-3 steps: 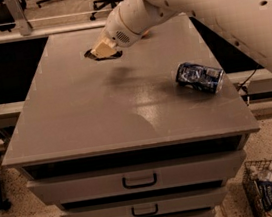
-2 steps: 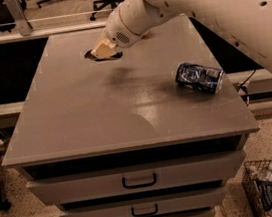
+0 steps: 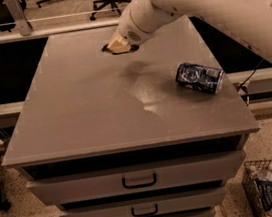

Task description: Move rxbar chocolate near orange

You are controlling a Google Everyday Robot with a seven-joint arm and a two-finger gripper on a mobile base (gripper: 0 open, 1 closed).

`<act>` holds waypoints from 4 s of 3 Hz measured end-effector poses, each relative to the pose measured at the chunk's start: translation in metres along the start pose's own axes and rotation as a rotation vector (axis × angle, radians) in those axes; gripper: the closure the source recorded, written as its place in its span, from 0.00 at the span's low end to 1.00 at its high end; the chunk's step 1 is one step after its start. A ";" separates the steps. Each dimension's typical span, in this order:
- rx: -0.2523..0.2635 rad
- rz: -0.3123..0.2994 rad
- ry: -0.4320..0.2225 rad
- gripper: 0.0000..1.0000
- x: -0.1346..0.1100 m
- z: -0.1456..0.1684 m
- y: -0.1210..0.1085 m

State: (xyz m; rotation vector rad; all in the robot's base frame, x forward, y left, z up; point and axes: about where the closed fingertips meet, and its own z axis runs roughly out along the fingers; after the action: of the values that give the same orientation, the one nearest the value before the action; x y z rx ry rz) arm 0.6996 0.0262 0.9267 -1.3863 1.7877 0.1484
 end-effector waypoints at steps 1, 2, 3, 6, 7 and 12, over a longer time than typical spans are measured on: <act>0.104 0.002 0.055 1.00 0.037 -0.015 -0.043; 0.155 0.009 0.062 1.00 0.062 -0.020 -0.072; 0.158 0.011 0.040 1.00 0.083 -0.007 -0.097; 0.116 -0.007 -0.005 1.00 0.104 0.041 -0.136; 0.116 0.005 0.004 0.84 0.111 0.045 -0.141; 0.118 0.025 -0.007 0.00 0.107 0.042 -0.144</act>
Offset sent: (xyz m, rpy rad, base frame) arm 0.0820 -0.1341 -0.0072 -0.0410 -0.1298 -0.1856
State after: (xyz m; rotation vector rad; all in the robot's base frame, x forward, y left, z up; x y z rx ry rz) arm 0.8404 -0.0842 0.8830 -1.2791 1.7789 0.0604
